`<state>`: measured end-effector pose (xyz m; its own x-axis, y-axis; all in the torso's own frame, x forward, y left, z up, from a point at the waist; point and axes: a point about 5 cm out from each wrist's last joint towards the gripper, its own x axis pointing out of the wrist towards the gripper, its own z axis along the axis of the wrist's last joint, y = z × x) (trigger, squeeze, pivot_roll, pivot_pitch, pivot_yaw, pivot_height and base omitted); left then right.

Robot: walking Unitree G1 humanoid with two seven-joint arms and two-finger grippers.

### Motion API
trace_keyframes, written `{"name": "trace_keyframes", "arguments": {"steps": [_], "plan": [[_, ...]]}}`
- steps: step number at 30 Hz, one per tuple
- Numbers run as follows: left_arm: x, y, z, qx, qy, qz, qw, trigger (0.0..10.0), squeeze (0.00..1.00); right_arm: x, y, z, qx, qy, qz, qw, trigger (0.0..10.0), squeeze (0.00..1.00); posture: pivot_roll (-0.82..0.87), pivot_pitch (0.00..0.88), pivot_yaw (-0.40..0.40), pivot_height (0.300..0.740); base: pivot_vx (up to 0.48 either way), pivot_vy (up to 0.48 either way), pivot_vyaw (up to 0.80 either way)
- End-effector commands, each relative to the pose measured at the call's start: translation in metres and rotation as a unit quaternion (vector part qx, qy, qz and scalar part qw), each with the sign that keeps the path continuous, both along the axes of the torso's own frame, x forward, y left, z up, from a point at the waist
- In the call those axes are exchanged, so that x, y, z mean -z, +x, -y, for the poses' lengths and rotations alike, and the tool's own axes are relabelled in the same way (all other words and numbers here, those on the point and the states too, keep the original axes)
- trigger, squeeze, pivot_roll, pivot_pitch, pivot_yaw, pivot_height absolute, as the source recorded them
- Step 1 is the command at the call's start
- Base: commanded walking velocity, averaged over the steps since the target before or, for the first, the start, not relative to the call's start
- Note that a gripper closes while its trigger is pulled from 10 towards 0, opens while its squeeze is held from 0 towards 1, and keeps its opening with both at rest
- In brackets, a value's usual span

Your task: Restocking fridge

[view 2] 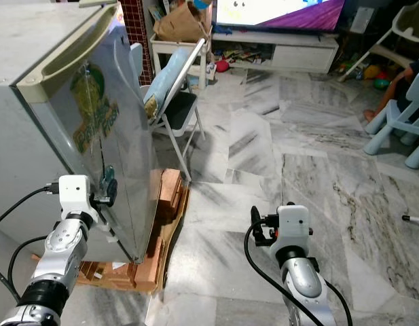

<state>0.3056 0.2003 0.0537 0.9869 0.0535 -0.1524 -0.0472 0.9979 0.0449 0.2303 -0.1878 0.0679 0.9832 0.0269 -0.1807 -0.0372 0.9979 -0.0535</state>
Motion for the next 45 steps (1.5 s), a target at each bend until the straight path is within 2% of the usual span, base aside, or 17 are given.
{"name": "trace_keyframes", "arguments": {"steps": [1, 5, 6, 10, 12, 13, 16, 18, 19, 20, 22, 24, 26, 30, 36, 41, 45], "plan": [[-0.01, 0.01, 0.005, 0.018, 0.0, 0.017, 1.0, 10.0, 0.0, -0.003, -0.002, 0.0, -0.004, -0.002, 0.003, 1.0, 10.0, 0.0, -0.07, 0.04, -0.007, 0.74, 0.0, 0.0, 0.0], [-0.017, 0.014, 0.019, 0.053, -0.007, 0.03, 0.998, 10.0, 0.0, 0.003, -0.005, -0.002, -0.026, -0.013, -0.02, 0.999, 10.0, 0.0, -0.07, 0.039, -0.01, 0.74, 0.0, 0.0, 0.0], [-0.019, 0.016, 0.026, 0.072, -0.01, 0.036, 0.997, 10.0, 0.0, 0.009, -0.008, -0.001, -0.037, -0.042, -0.036, 0.998, 10.0, 0.0, -0.07, 0.037, -0.012, 0.74, 0.0, 0.0, 0.0], [-0.041, 0.024, 0.089, 0.209, -0.041, 0.059, 0.975, 10.0, 0.0, 0.053, -0.038, 0.021, -0.064, -0.101, -0.191, 0.974, 10.0, 0.0, -0.06, 0.034, -0.024, 0.74, 0.0, 0.0, 0.0], [-0.046, 0.024, 0.098, 0.231, -0.044, 0.064, 0.97, 10.0, 0.0, 0.056, -0.041, 0.023, -0.069, -0.104, -0.204, 0.971, 10.0, 0.0, -0.06, 0.032, -0.024, 0.74, 0.0, 0.0, 0.0], [-0.051, 0.022, 0.115, 0.27, -0.051, 0.071, 0.959, 10.0, 0.0, 0.058, -0.043, 0.023, -0.072, -0.104, -0.211, 0.969, 10.0, 0.0, -0.06, 0.03, -0.023, 0.74, 0.0, 0.0, 0.0], [-0.06, -0.004, 0.171, 0.406, -0.091, 0.069, 0.907, 10.0, 0.0, 0.059, -0.043, 0.02, -0.085, -0.102, -0.214, 0.968, 10.0, 0.0, -0.06, 0.023, -0.015, 0.74, 0.0, 0.0, 0.0], [-0.054, -0.011, 0.181, 0.426, -0.103, 0.054, 0.897, 10.0, 0.0, 0.058, -0.041, 0.016, -0.095, -0.106, -0.205, 0.968, 10.0, 0.0, -0.06, 0.021, -0.011, 0.74, 0.0, 0.0, 0.0], [-0.054, -0.011, 0.181, 0.426, -0.103, 0.054, 0.897, 10.0, 0.0, 0.058, -0.041, 0.016, -0.095, -0.106, -0.205, 0.968, 10.0, 0.0, -0.06, 0.021, -0.011, 0.74, 0.0, 0.0, 0.0], [-0.047, -0.006, 0.174, 0.404, -0.089, 0.048, 0.909, 10.0, 0.0, 0.058, -0.04, 0.014, -0.097, -0.108, -0.203, 0.968, 10.0, 0.0, -0.07, 0.022, -0.006, 0.74, 0.0, 0.0, 0.0], [-0.043, -0.003, 0.168, 0.387, -0.078, 0.045, 0.918, 10.0, 0.0, 0.058, -0.04, 0.013, -0.099, -0.109, -0.202, 0.968, 10.0, 0.0, -0.07, 0.022, -0.005, 0.74, 0.0, 0.0, 0.0], [-0.036, 0.009, 0.139, 0.332, -0.062, 0.034, 0.941, 10.0, 0.0, 0.057, -0.039, 0.011, -0.1, -0.11, -0.196, 0.969, 10.0, 0.0, -0.06, 0.033, 0.001, 0.74, 0.0, 0.0, 0.0], [-0.029, 0.017, 0.095, 0.269, -0.028, 0.023, 0.962, 10.0, 0.0, 0.051, -0.036, 0.01, -0.096, -0.098, -0.17, 0.976, 10.0, 0.0, -0.05, 0.038, 0.006, 0.74, 0.0, 0.0, 0.0], [-0.026, 0.015, 0.069, 0.229, -0.016, 0.018, 0.973, 10.0, 0.0, 0.038, -0.027, 0.007, -0.085, -0.089, -0.126, 0.984, 10.0, 0.0, -0.05, 0.043, 0.012, 0.74, 0.0, 0.0, 0.0], [-0.024, -0.004, 0.035, 0.142, -0.043, 0.012, 0.989, 10.0, 0.0, -0.005, -0.003, -0.001, -0.039, -0.038, 0.011, 0.998, 10.0, 0.0, -0.03, 0.06, 0.019, 0.74, 0.0, -0.389, 0.0], [-0.018, -0.018, 0.024, 0.104, -0.06, 0.013, 0.993, 10.0, 0.0, -0.02, 0.005, -0.007, -0.024, -0.023, 0.053, 0.998, 10.0, 0.0, -0.04, 0.052, 0.002, 0.74, 0.0, -0.469, 0.0], [-0.023, -0.022, 0.027, 0.097, -0.073, 0.02, 0.992, 10.0, 0.0, -0.022, 0.006, -0.006, -0.011, -0.027, 0.059, 0.998, 10.0, 0.0, -0.04, 0.048, -0.007, 0.74, 0.0, -0.48, 0.0]]}}
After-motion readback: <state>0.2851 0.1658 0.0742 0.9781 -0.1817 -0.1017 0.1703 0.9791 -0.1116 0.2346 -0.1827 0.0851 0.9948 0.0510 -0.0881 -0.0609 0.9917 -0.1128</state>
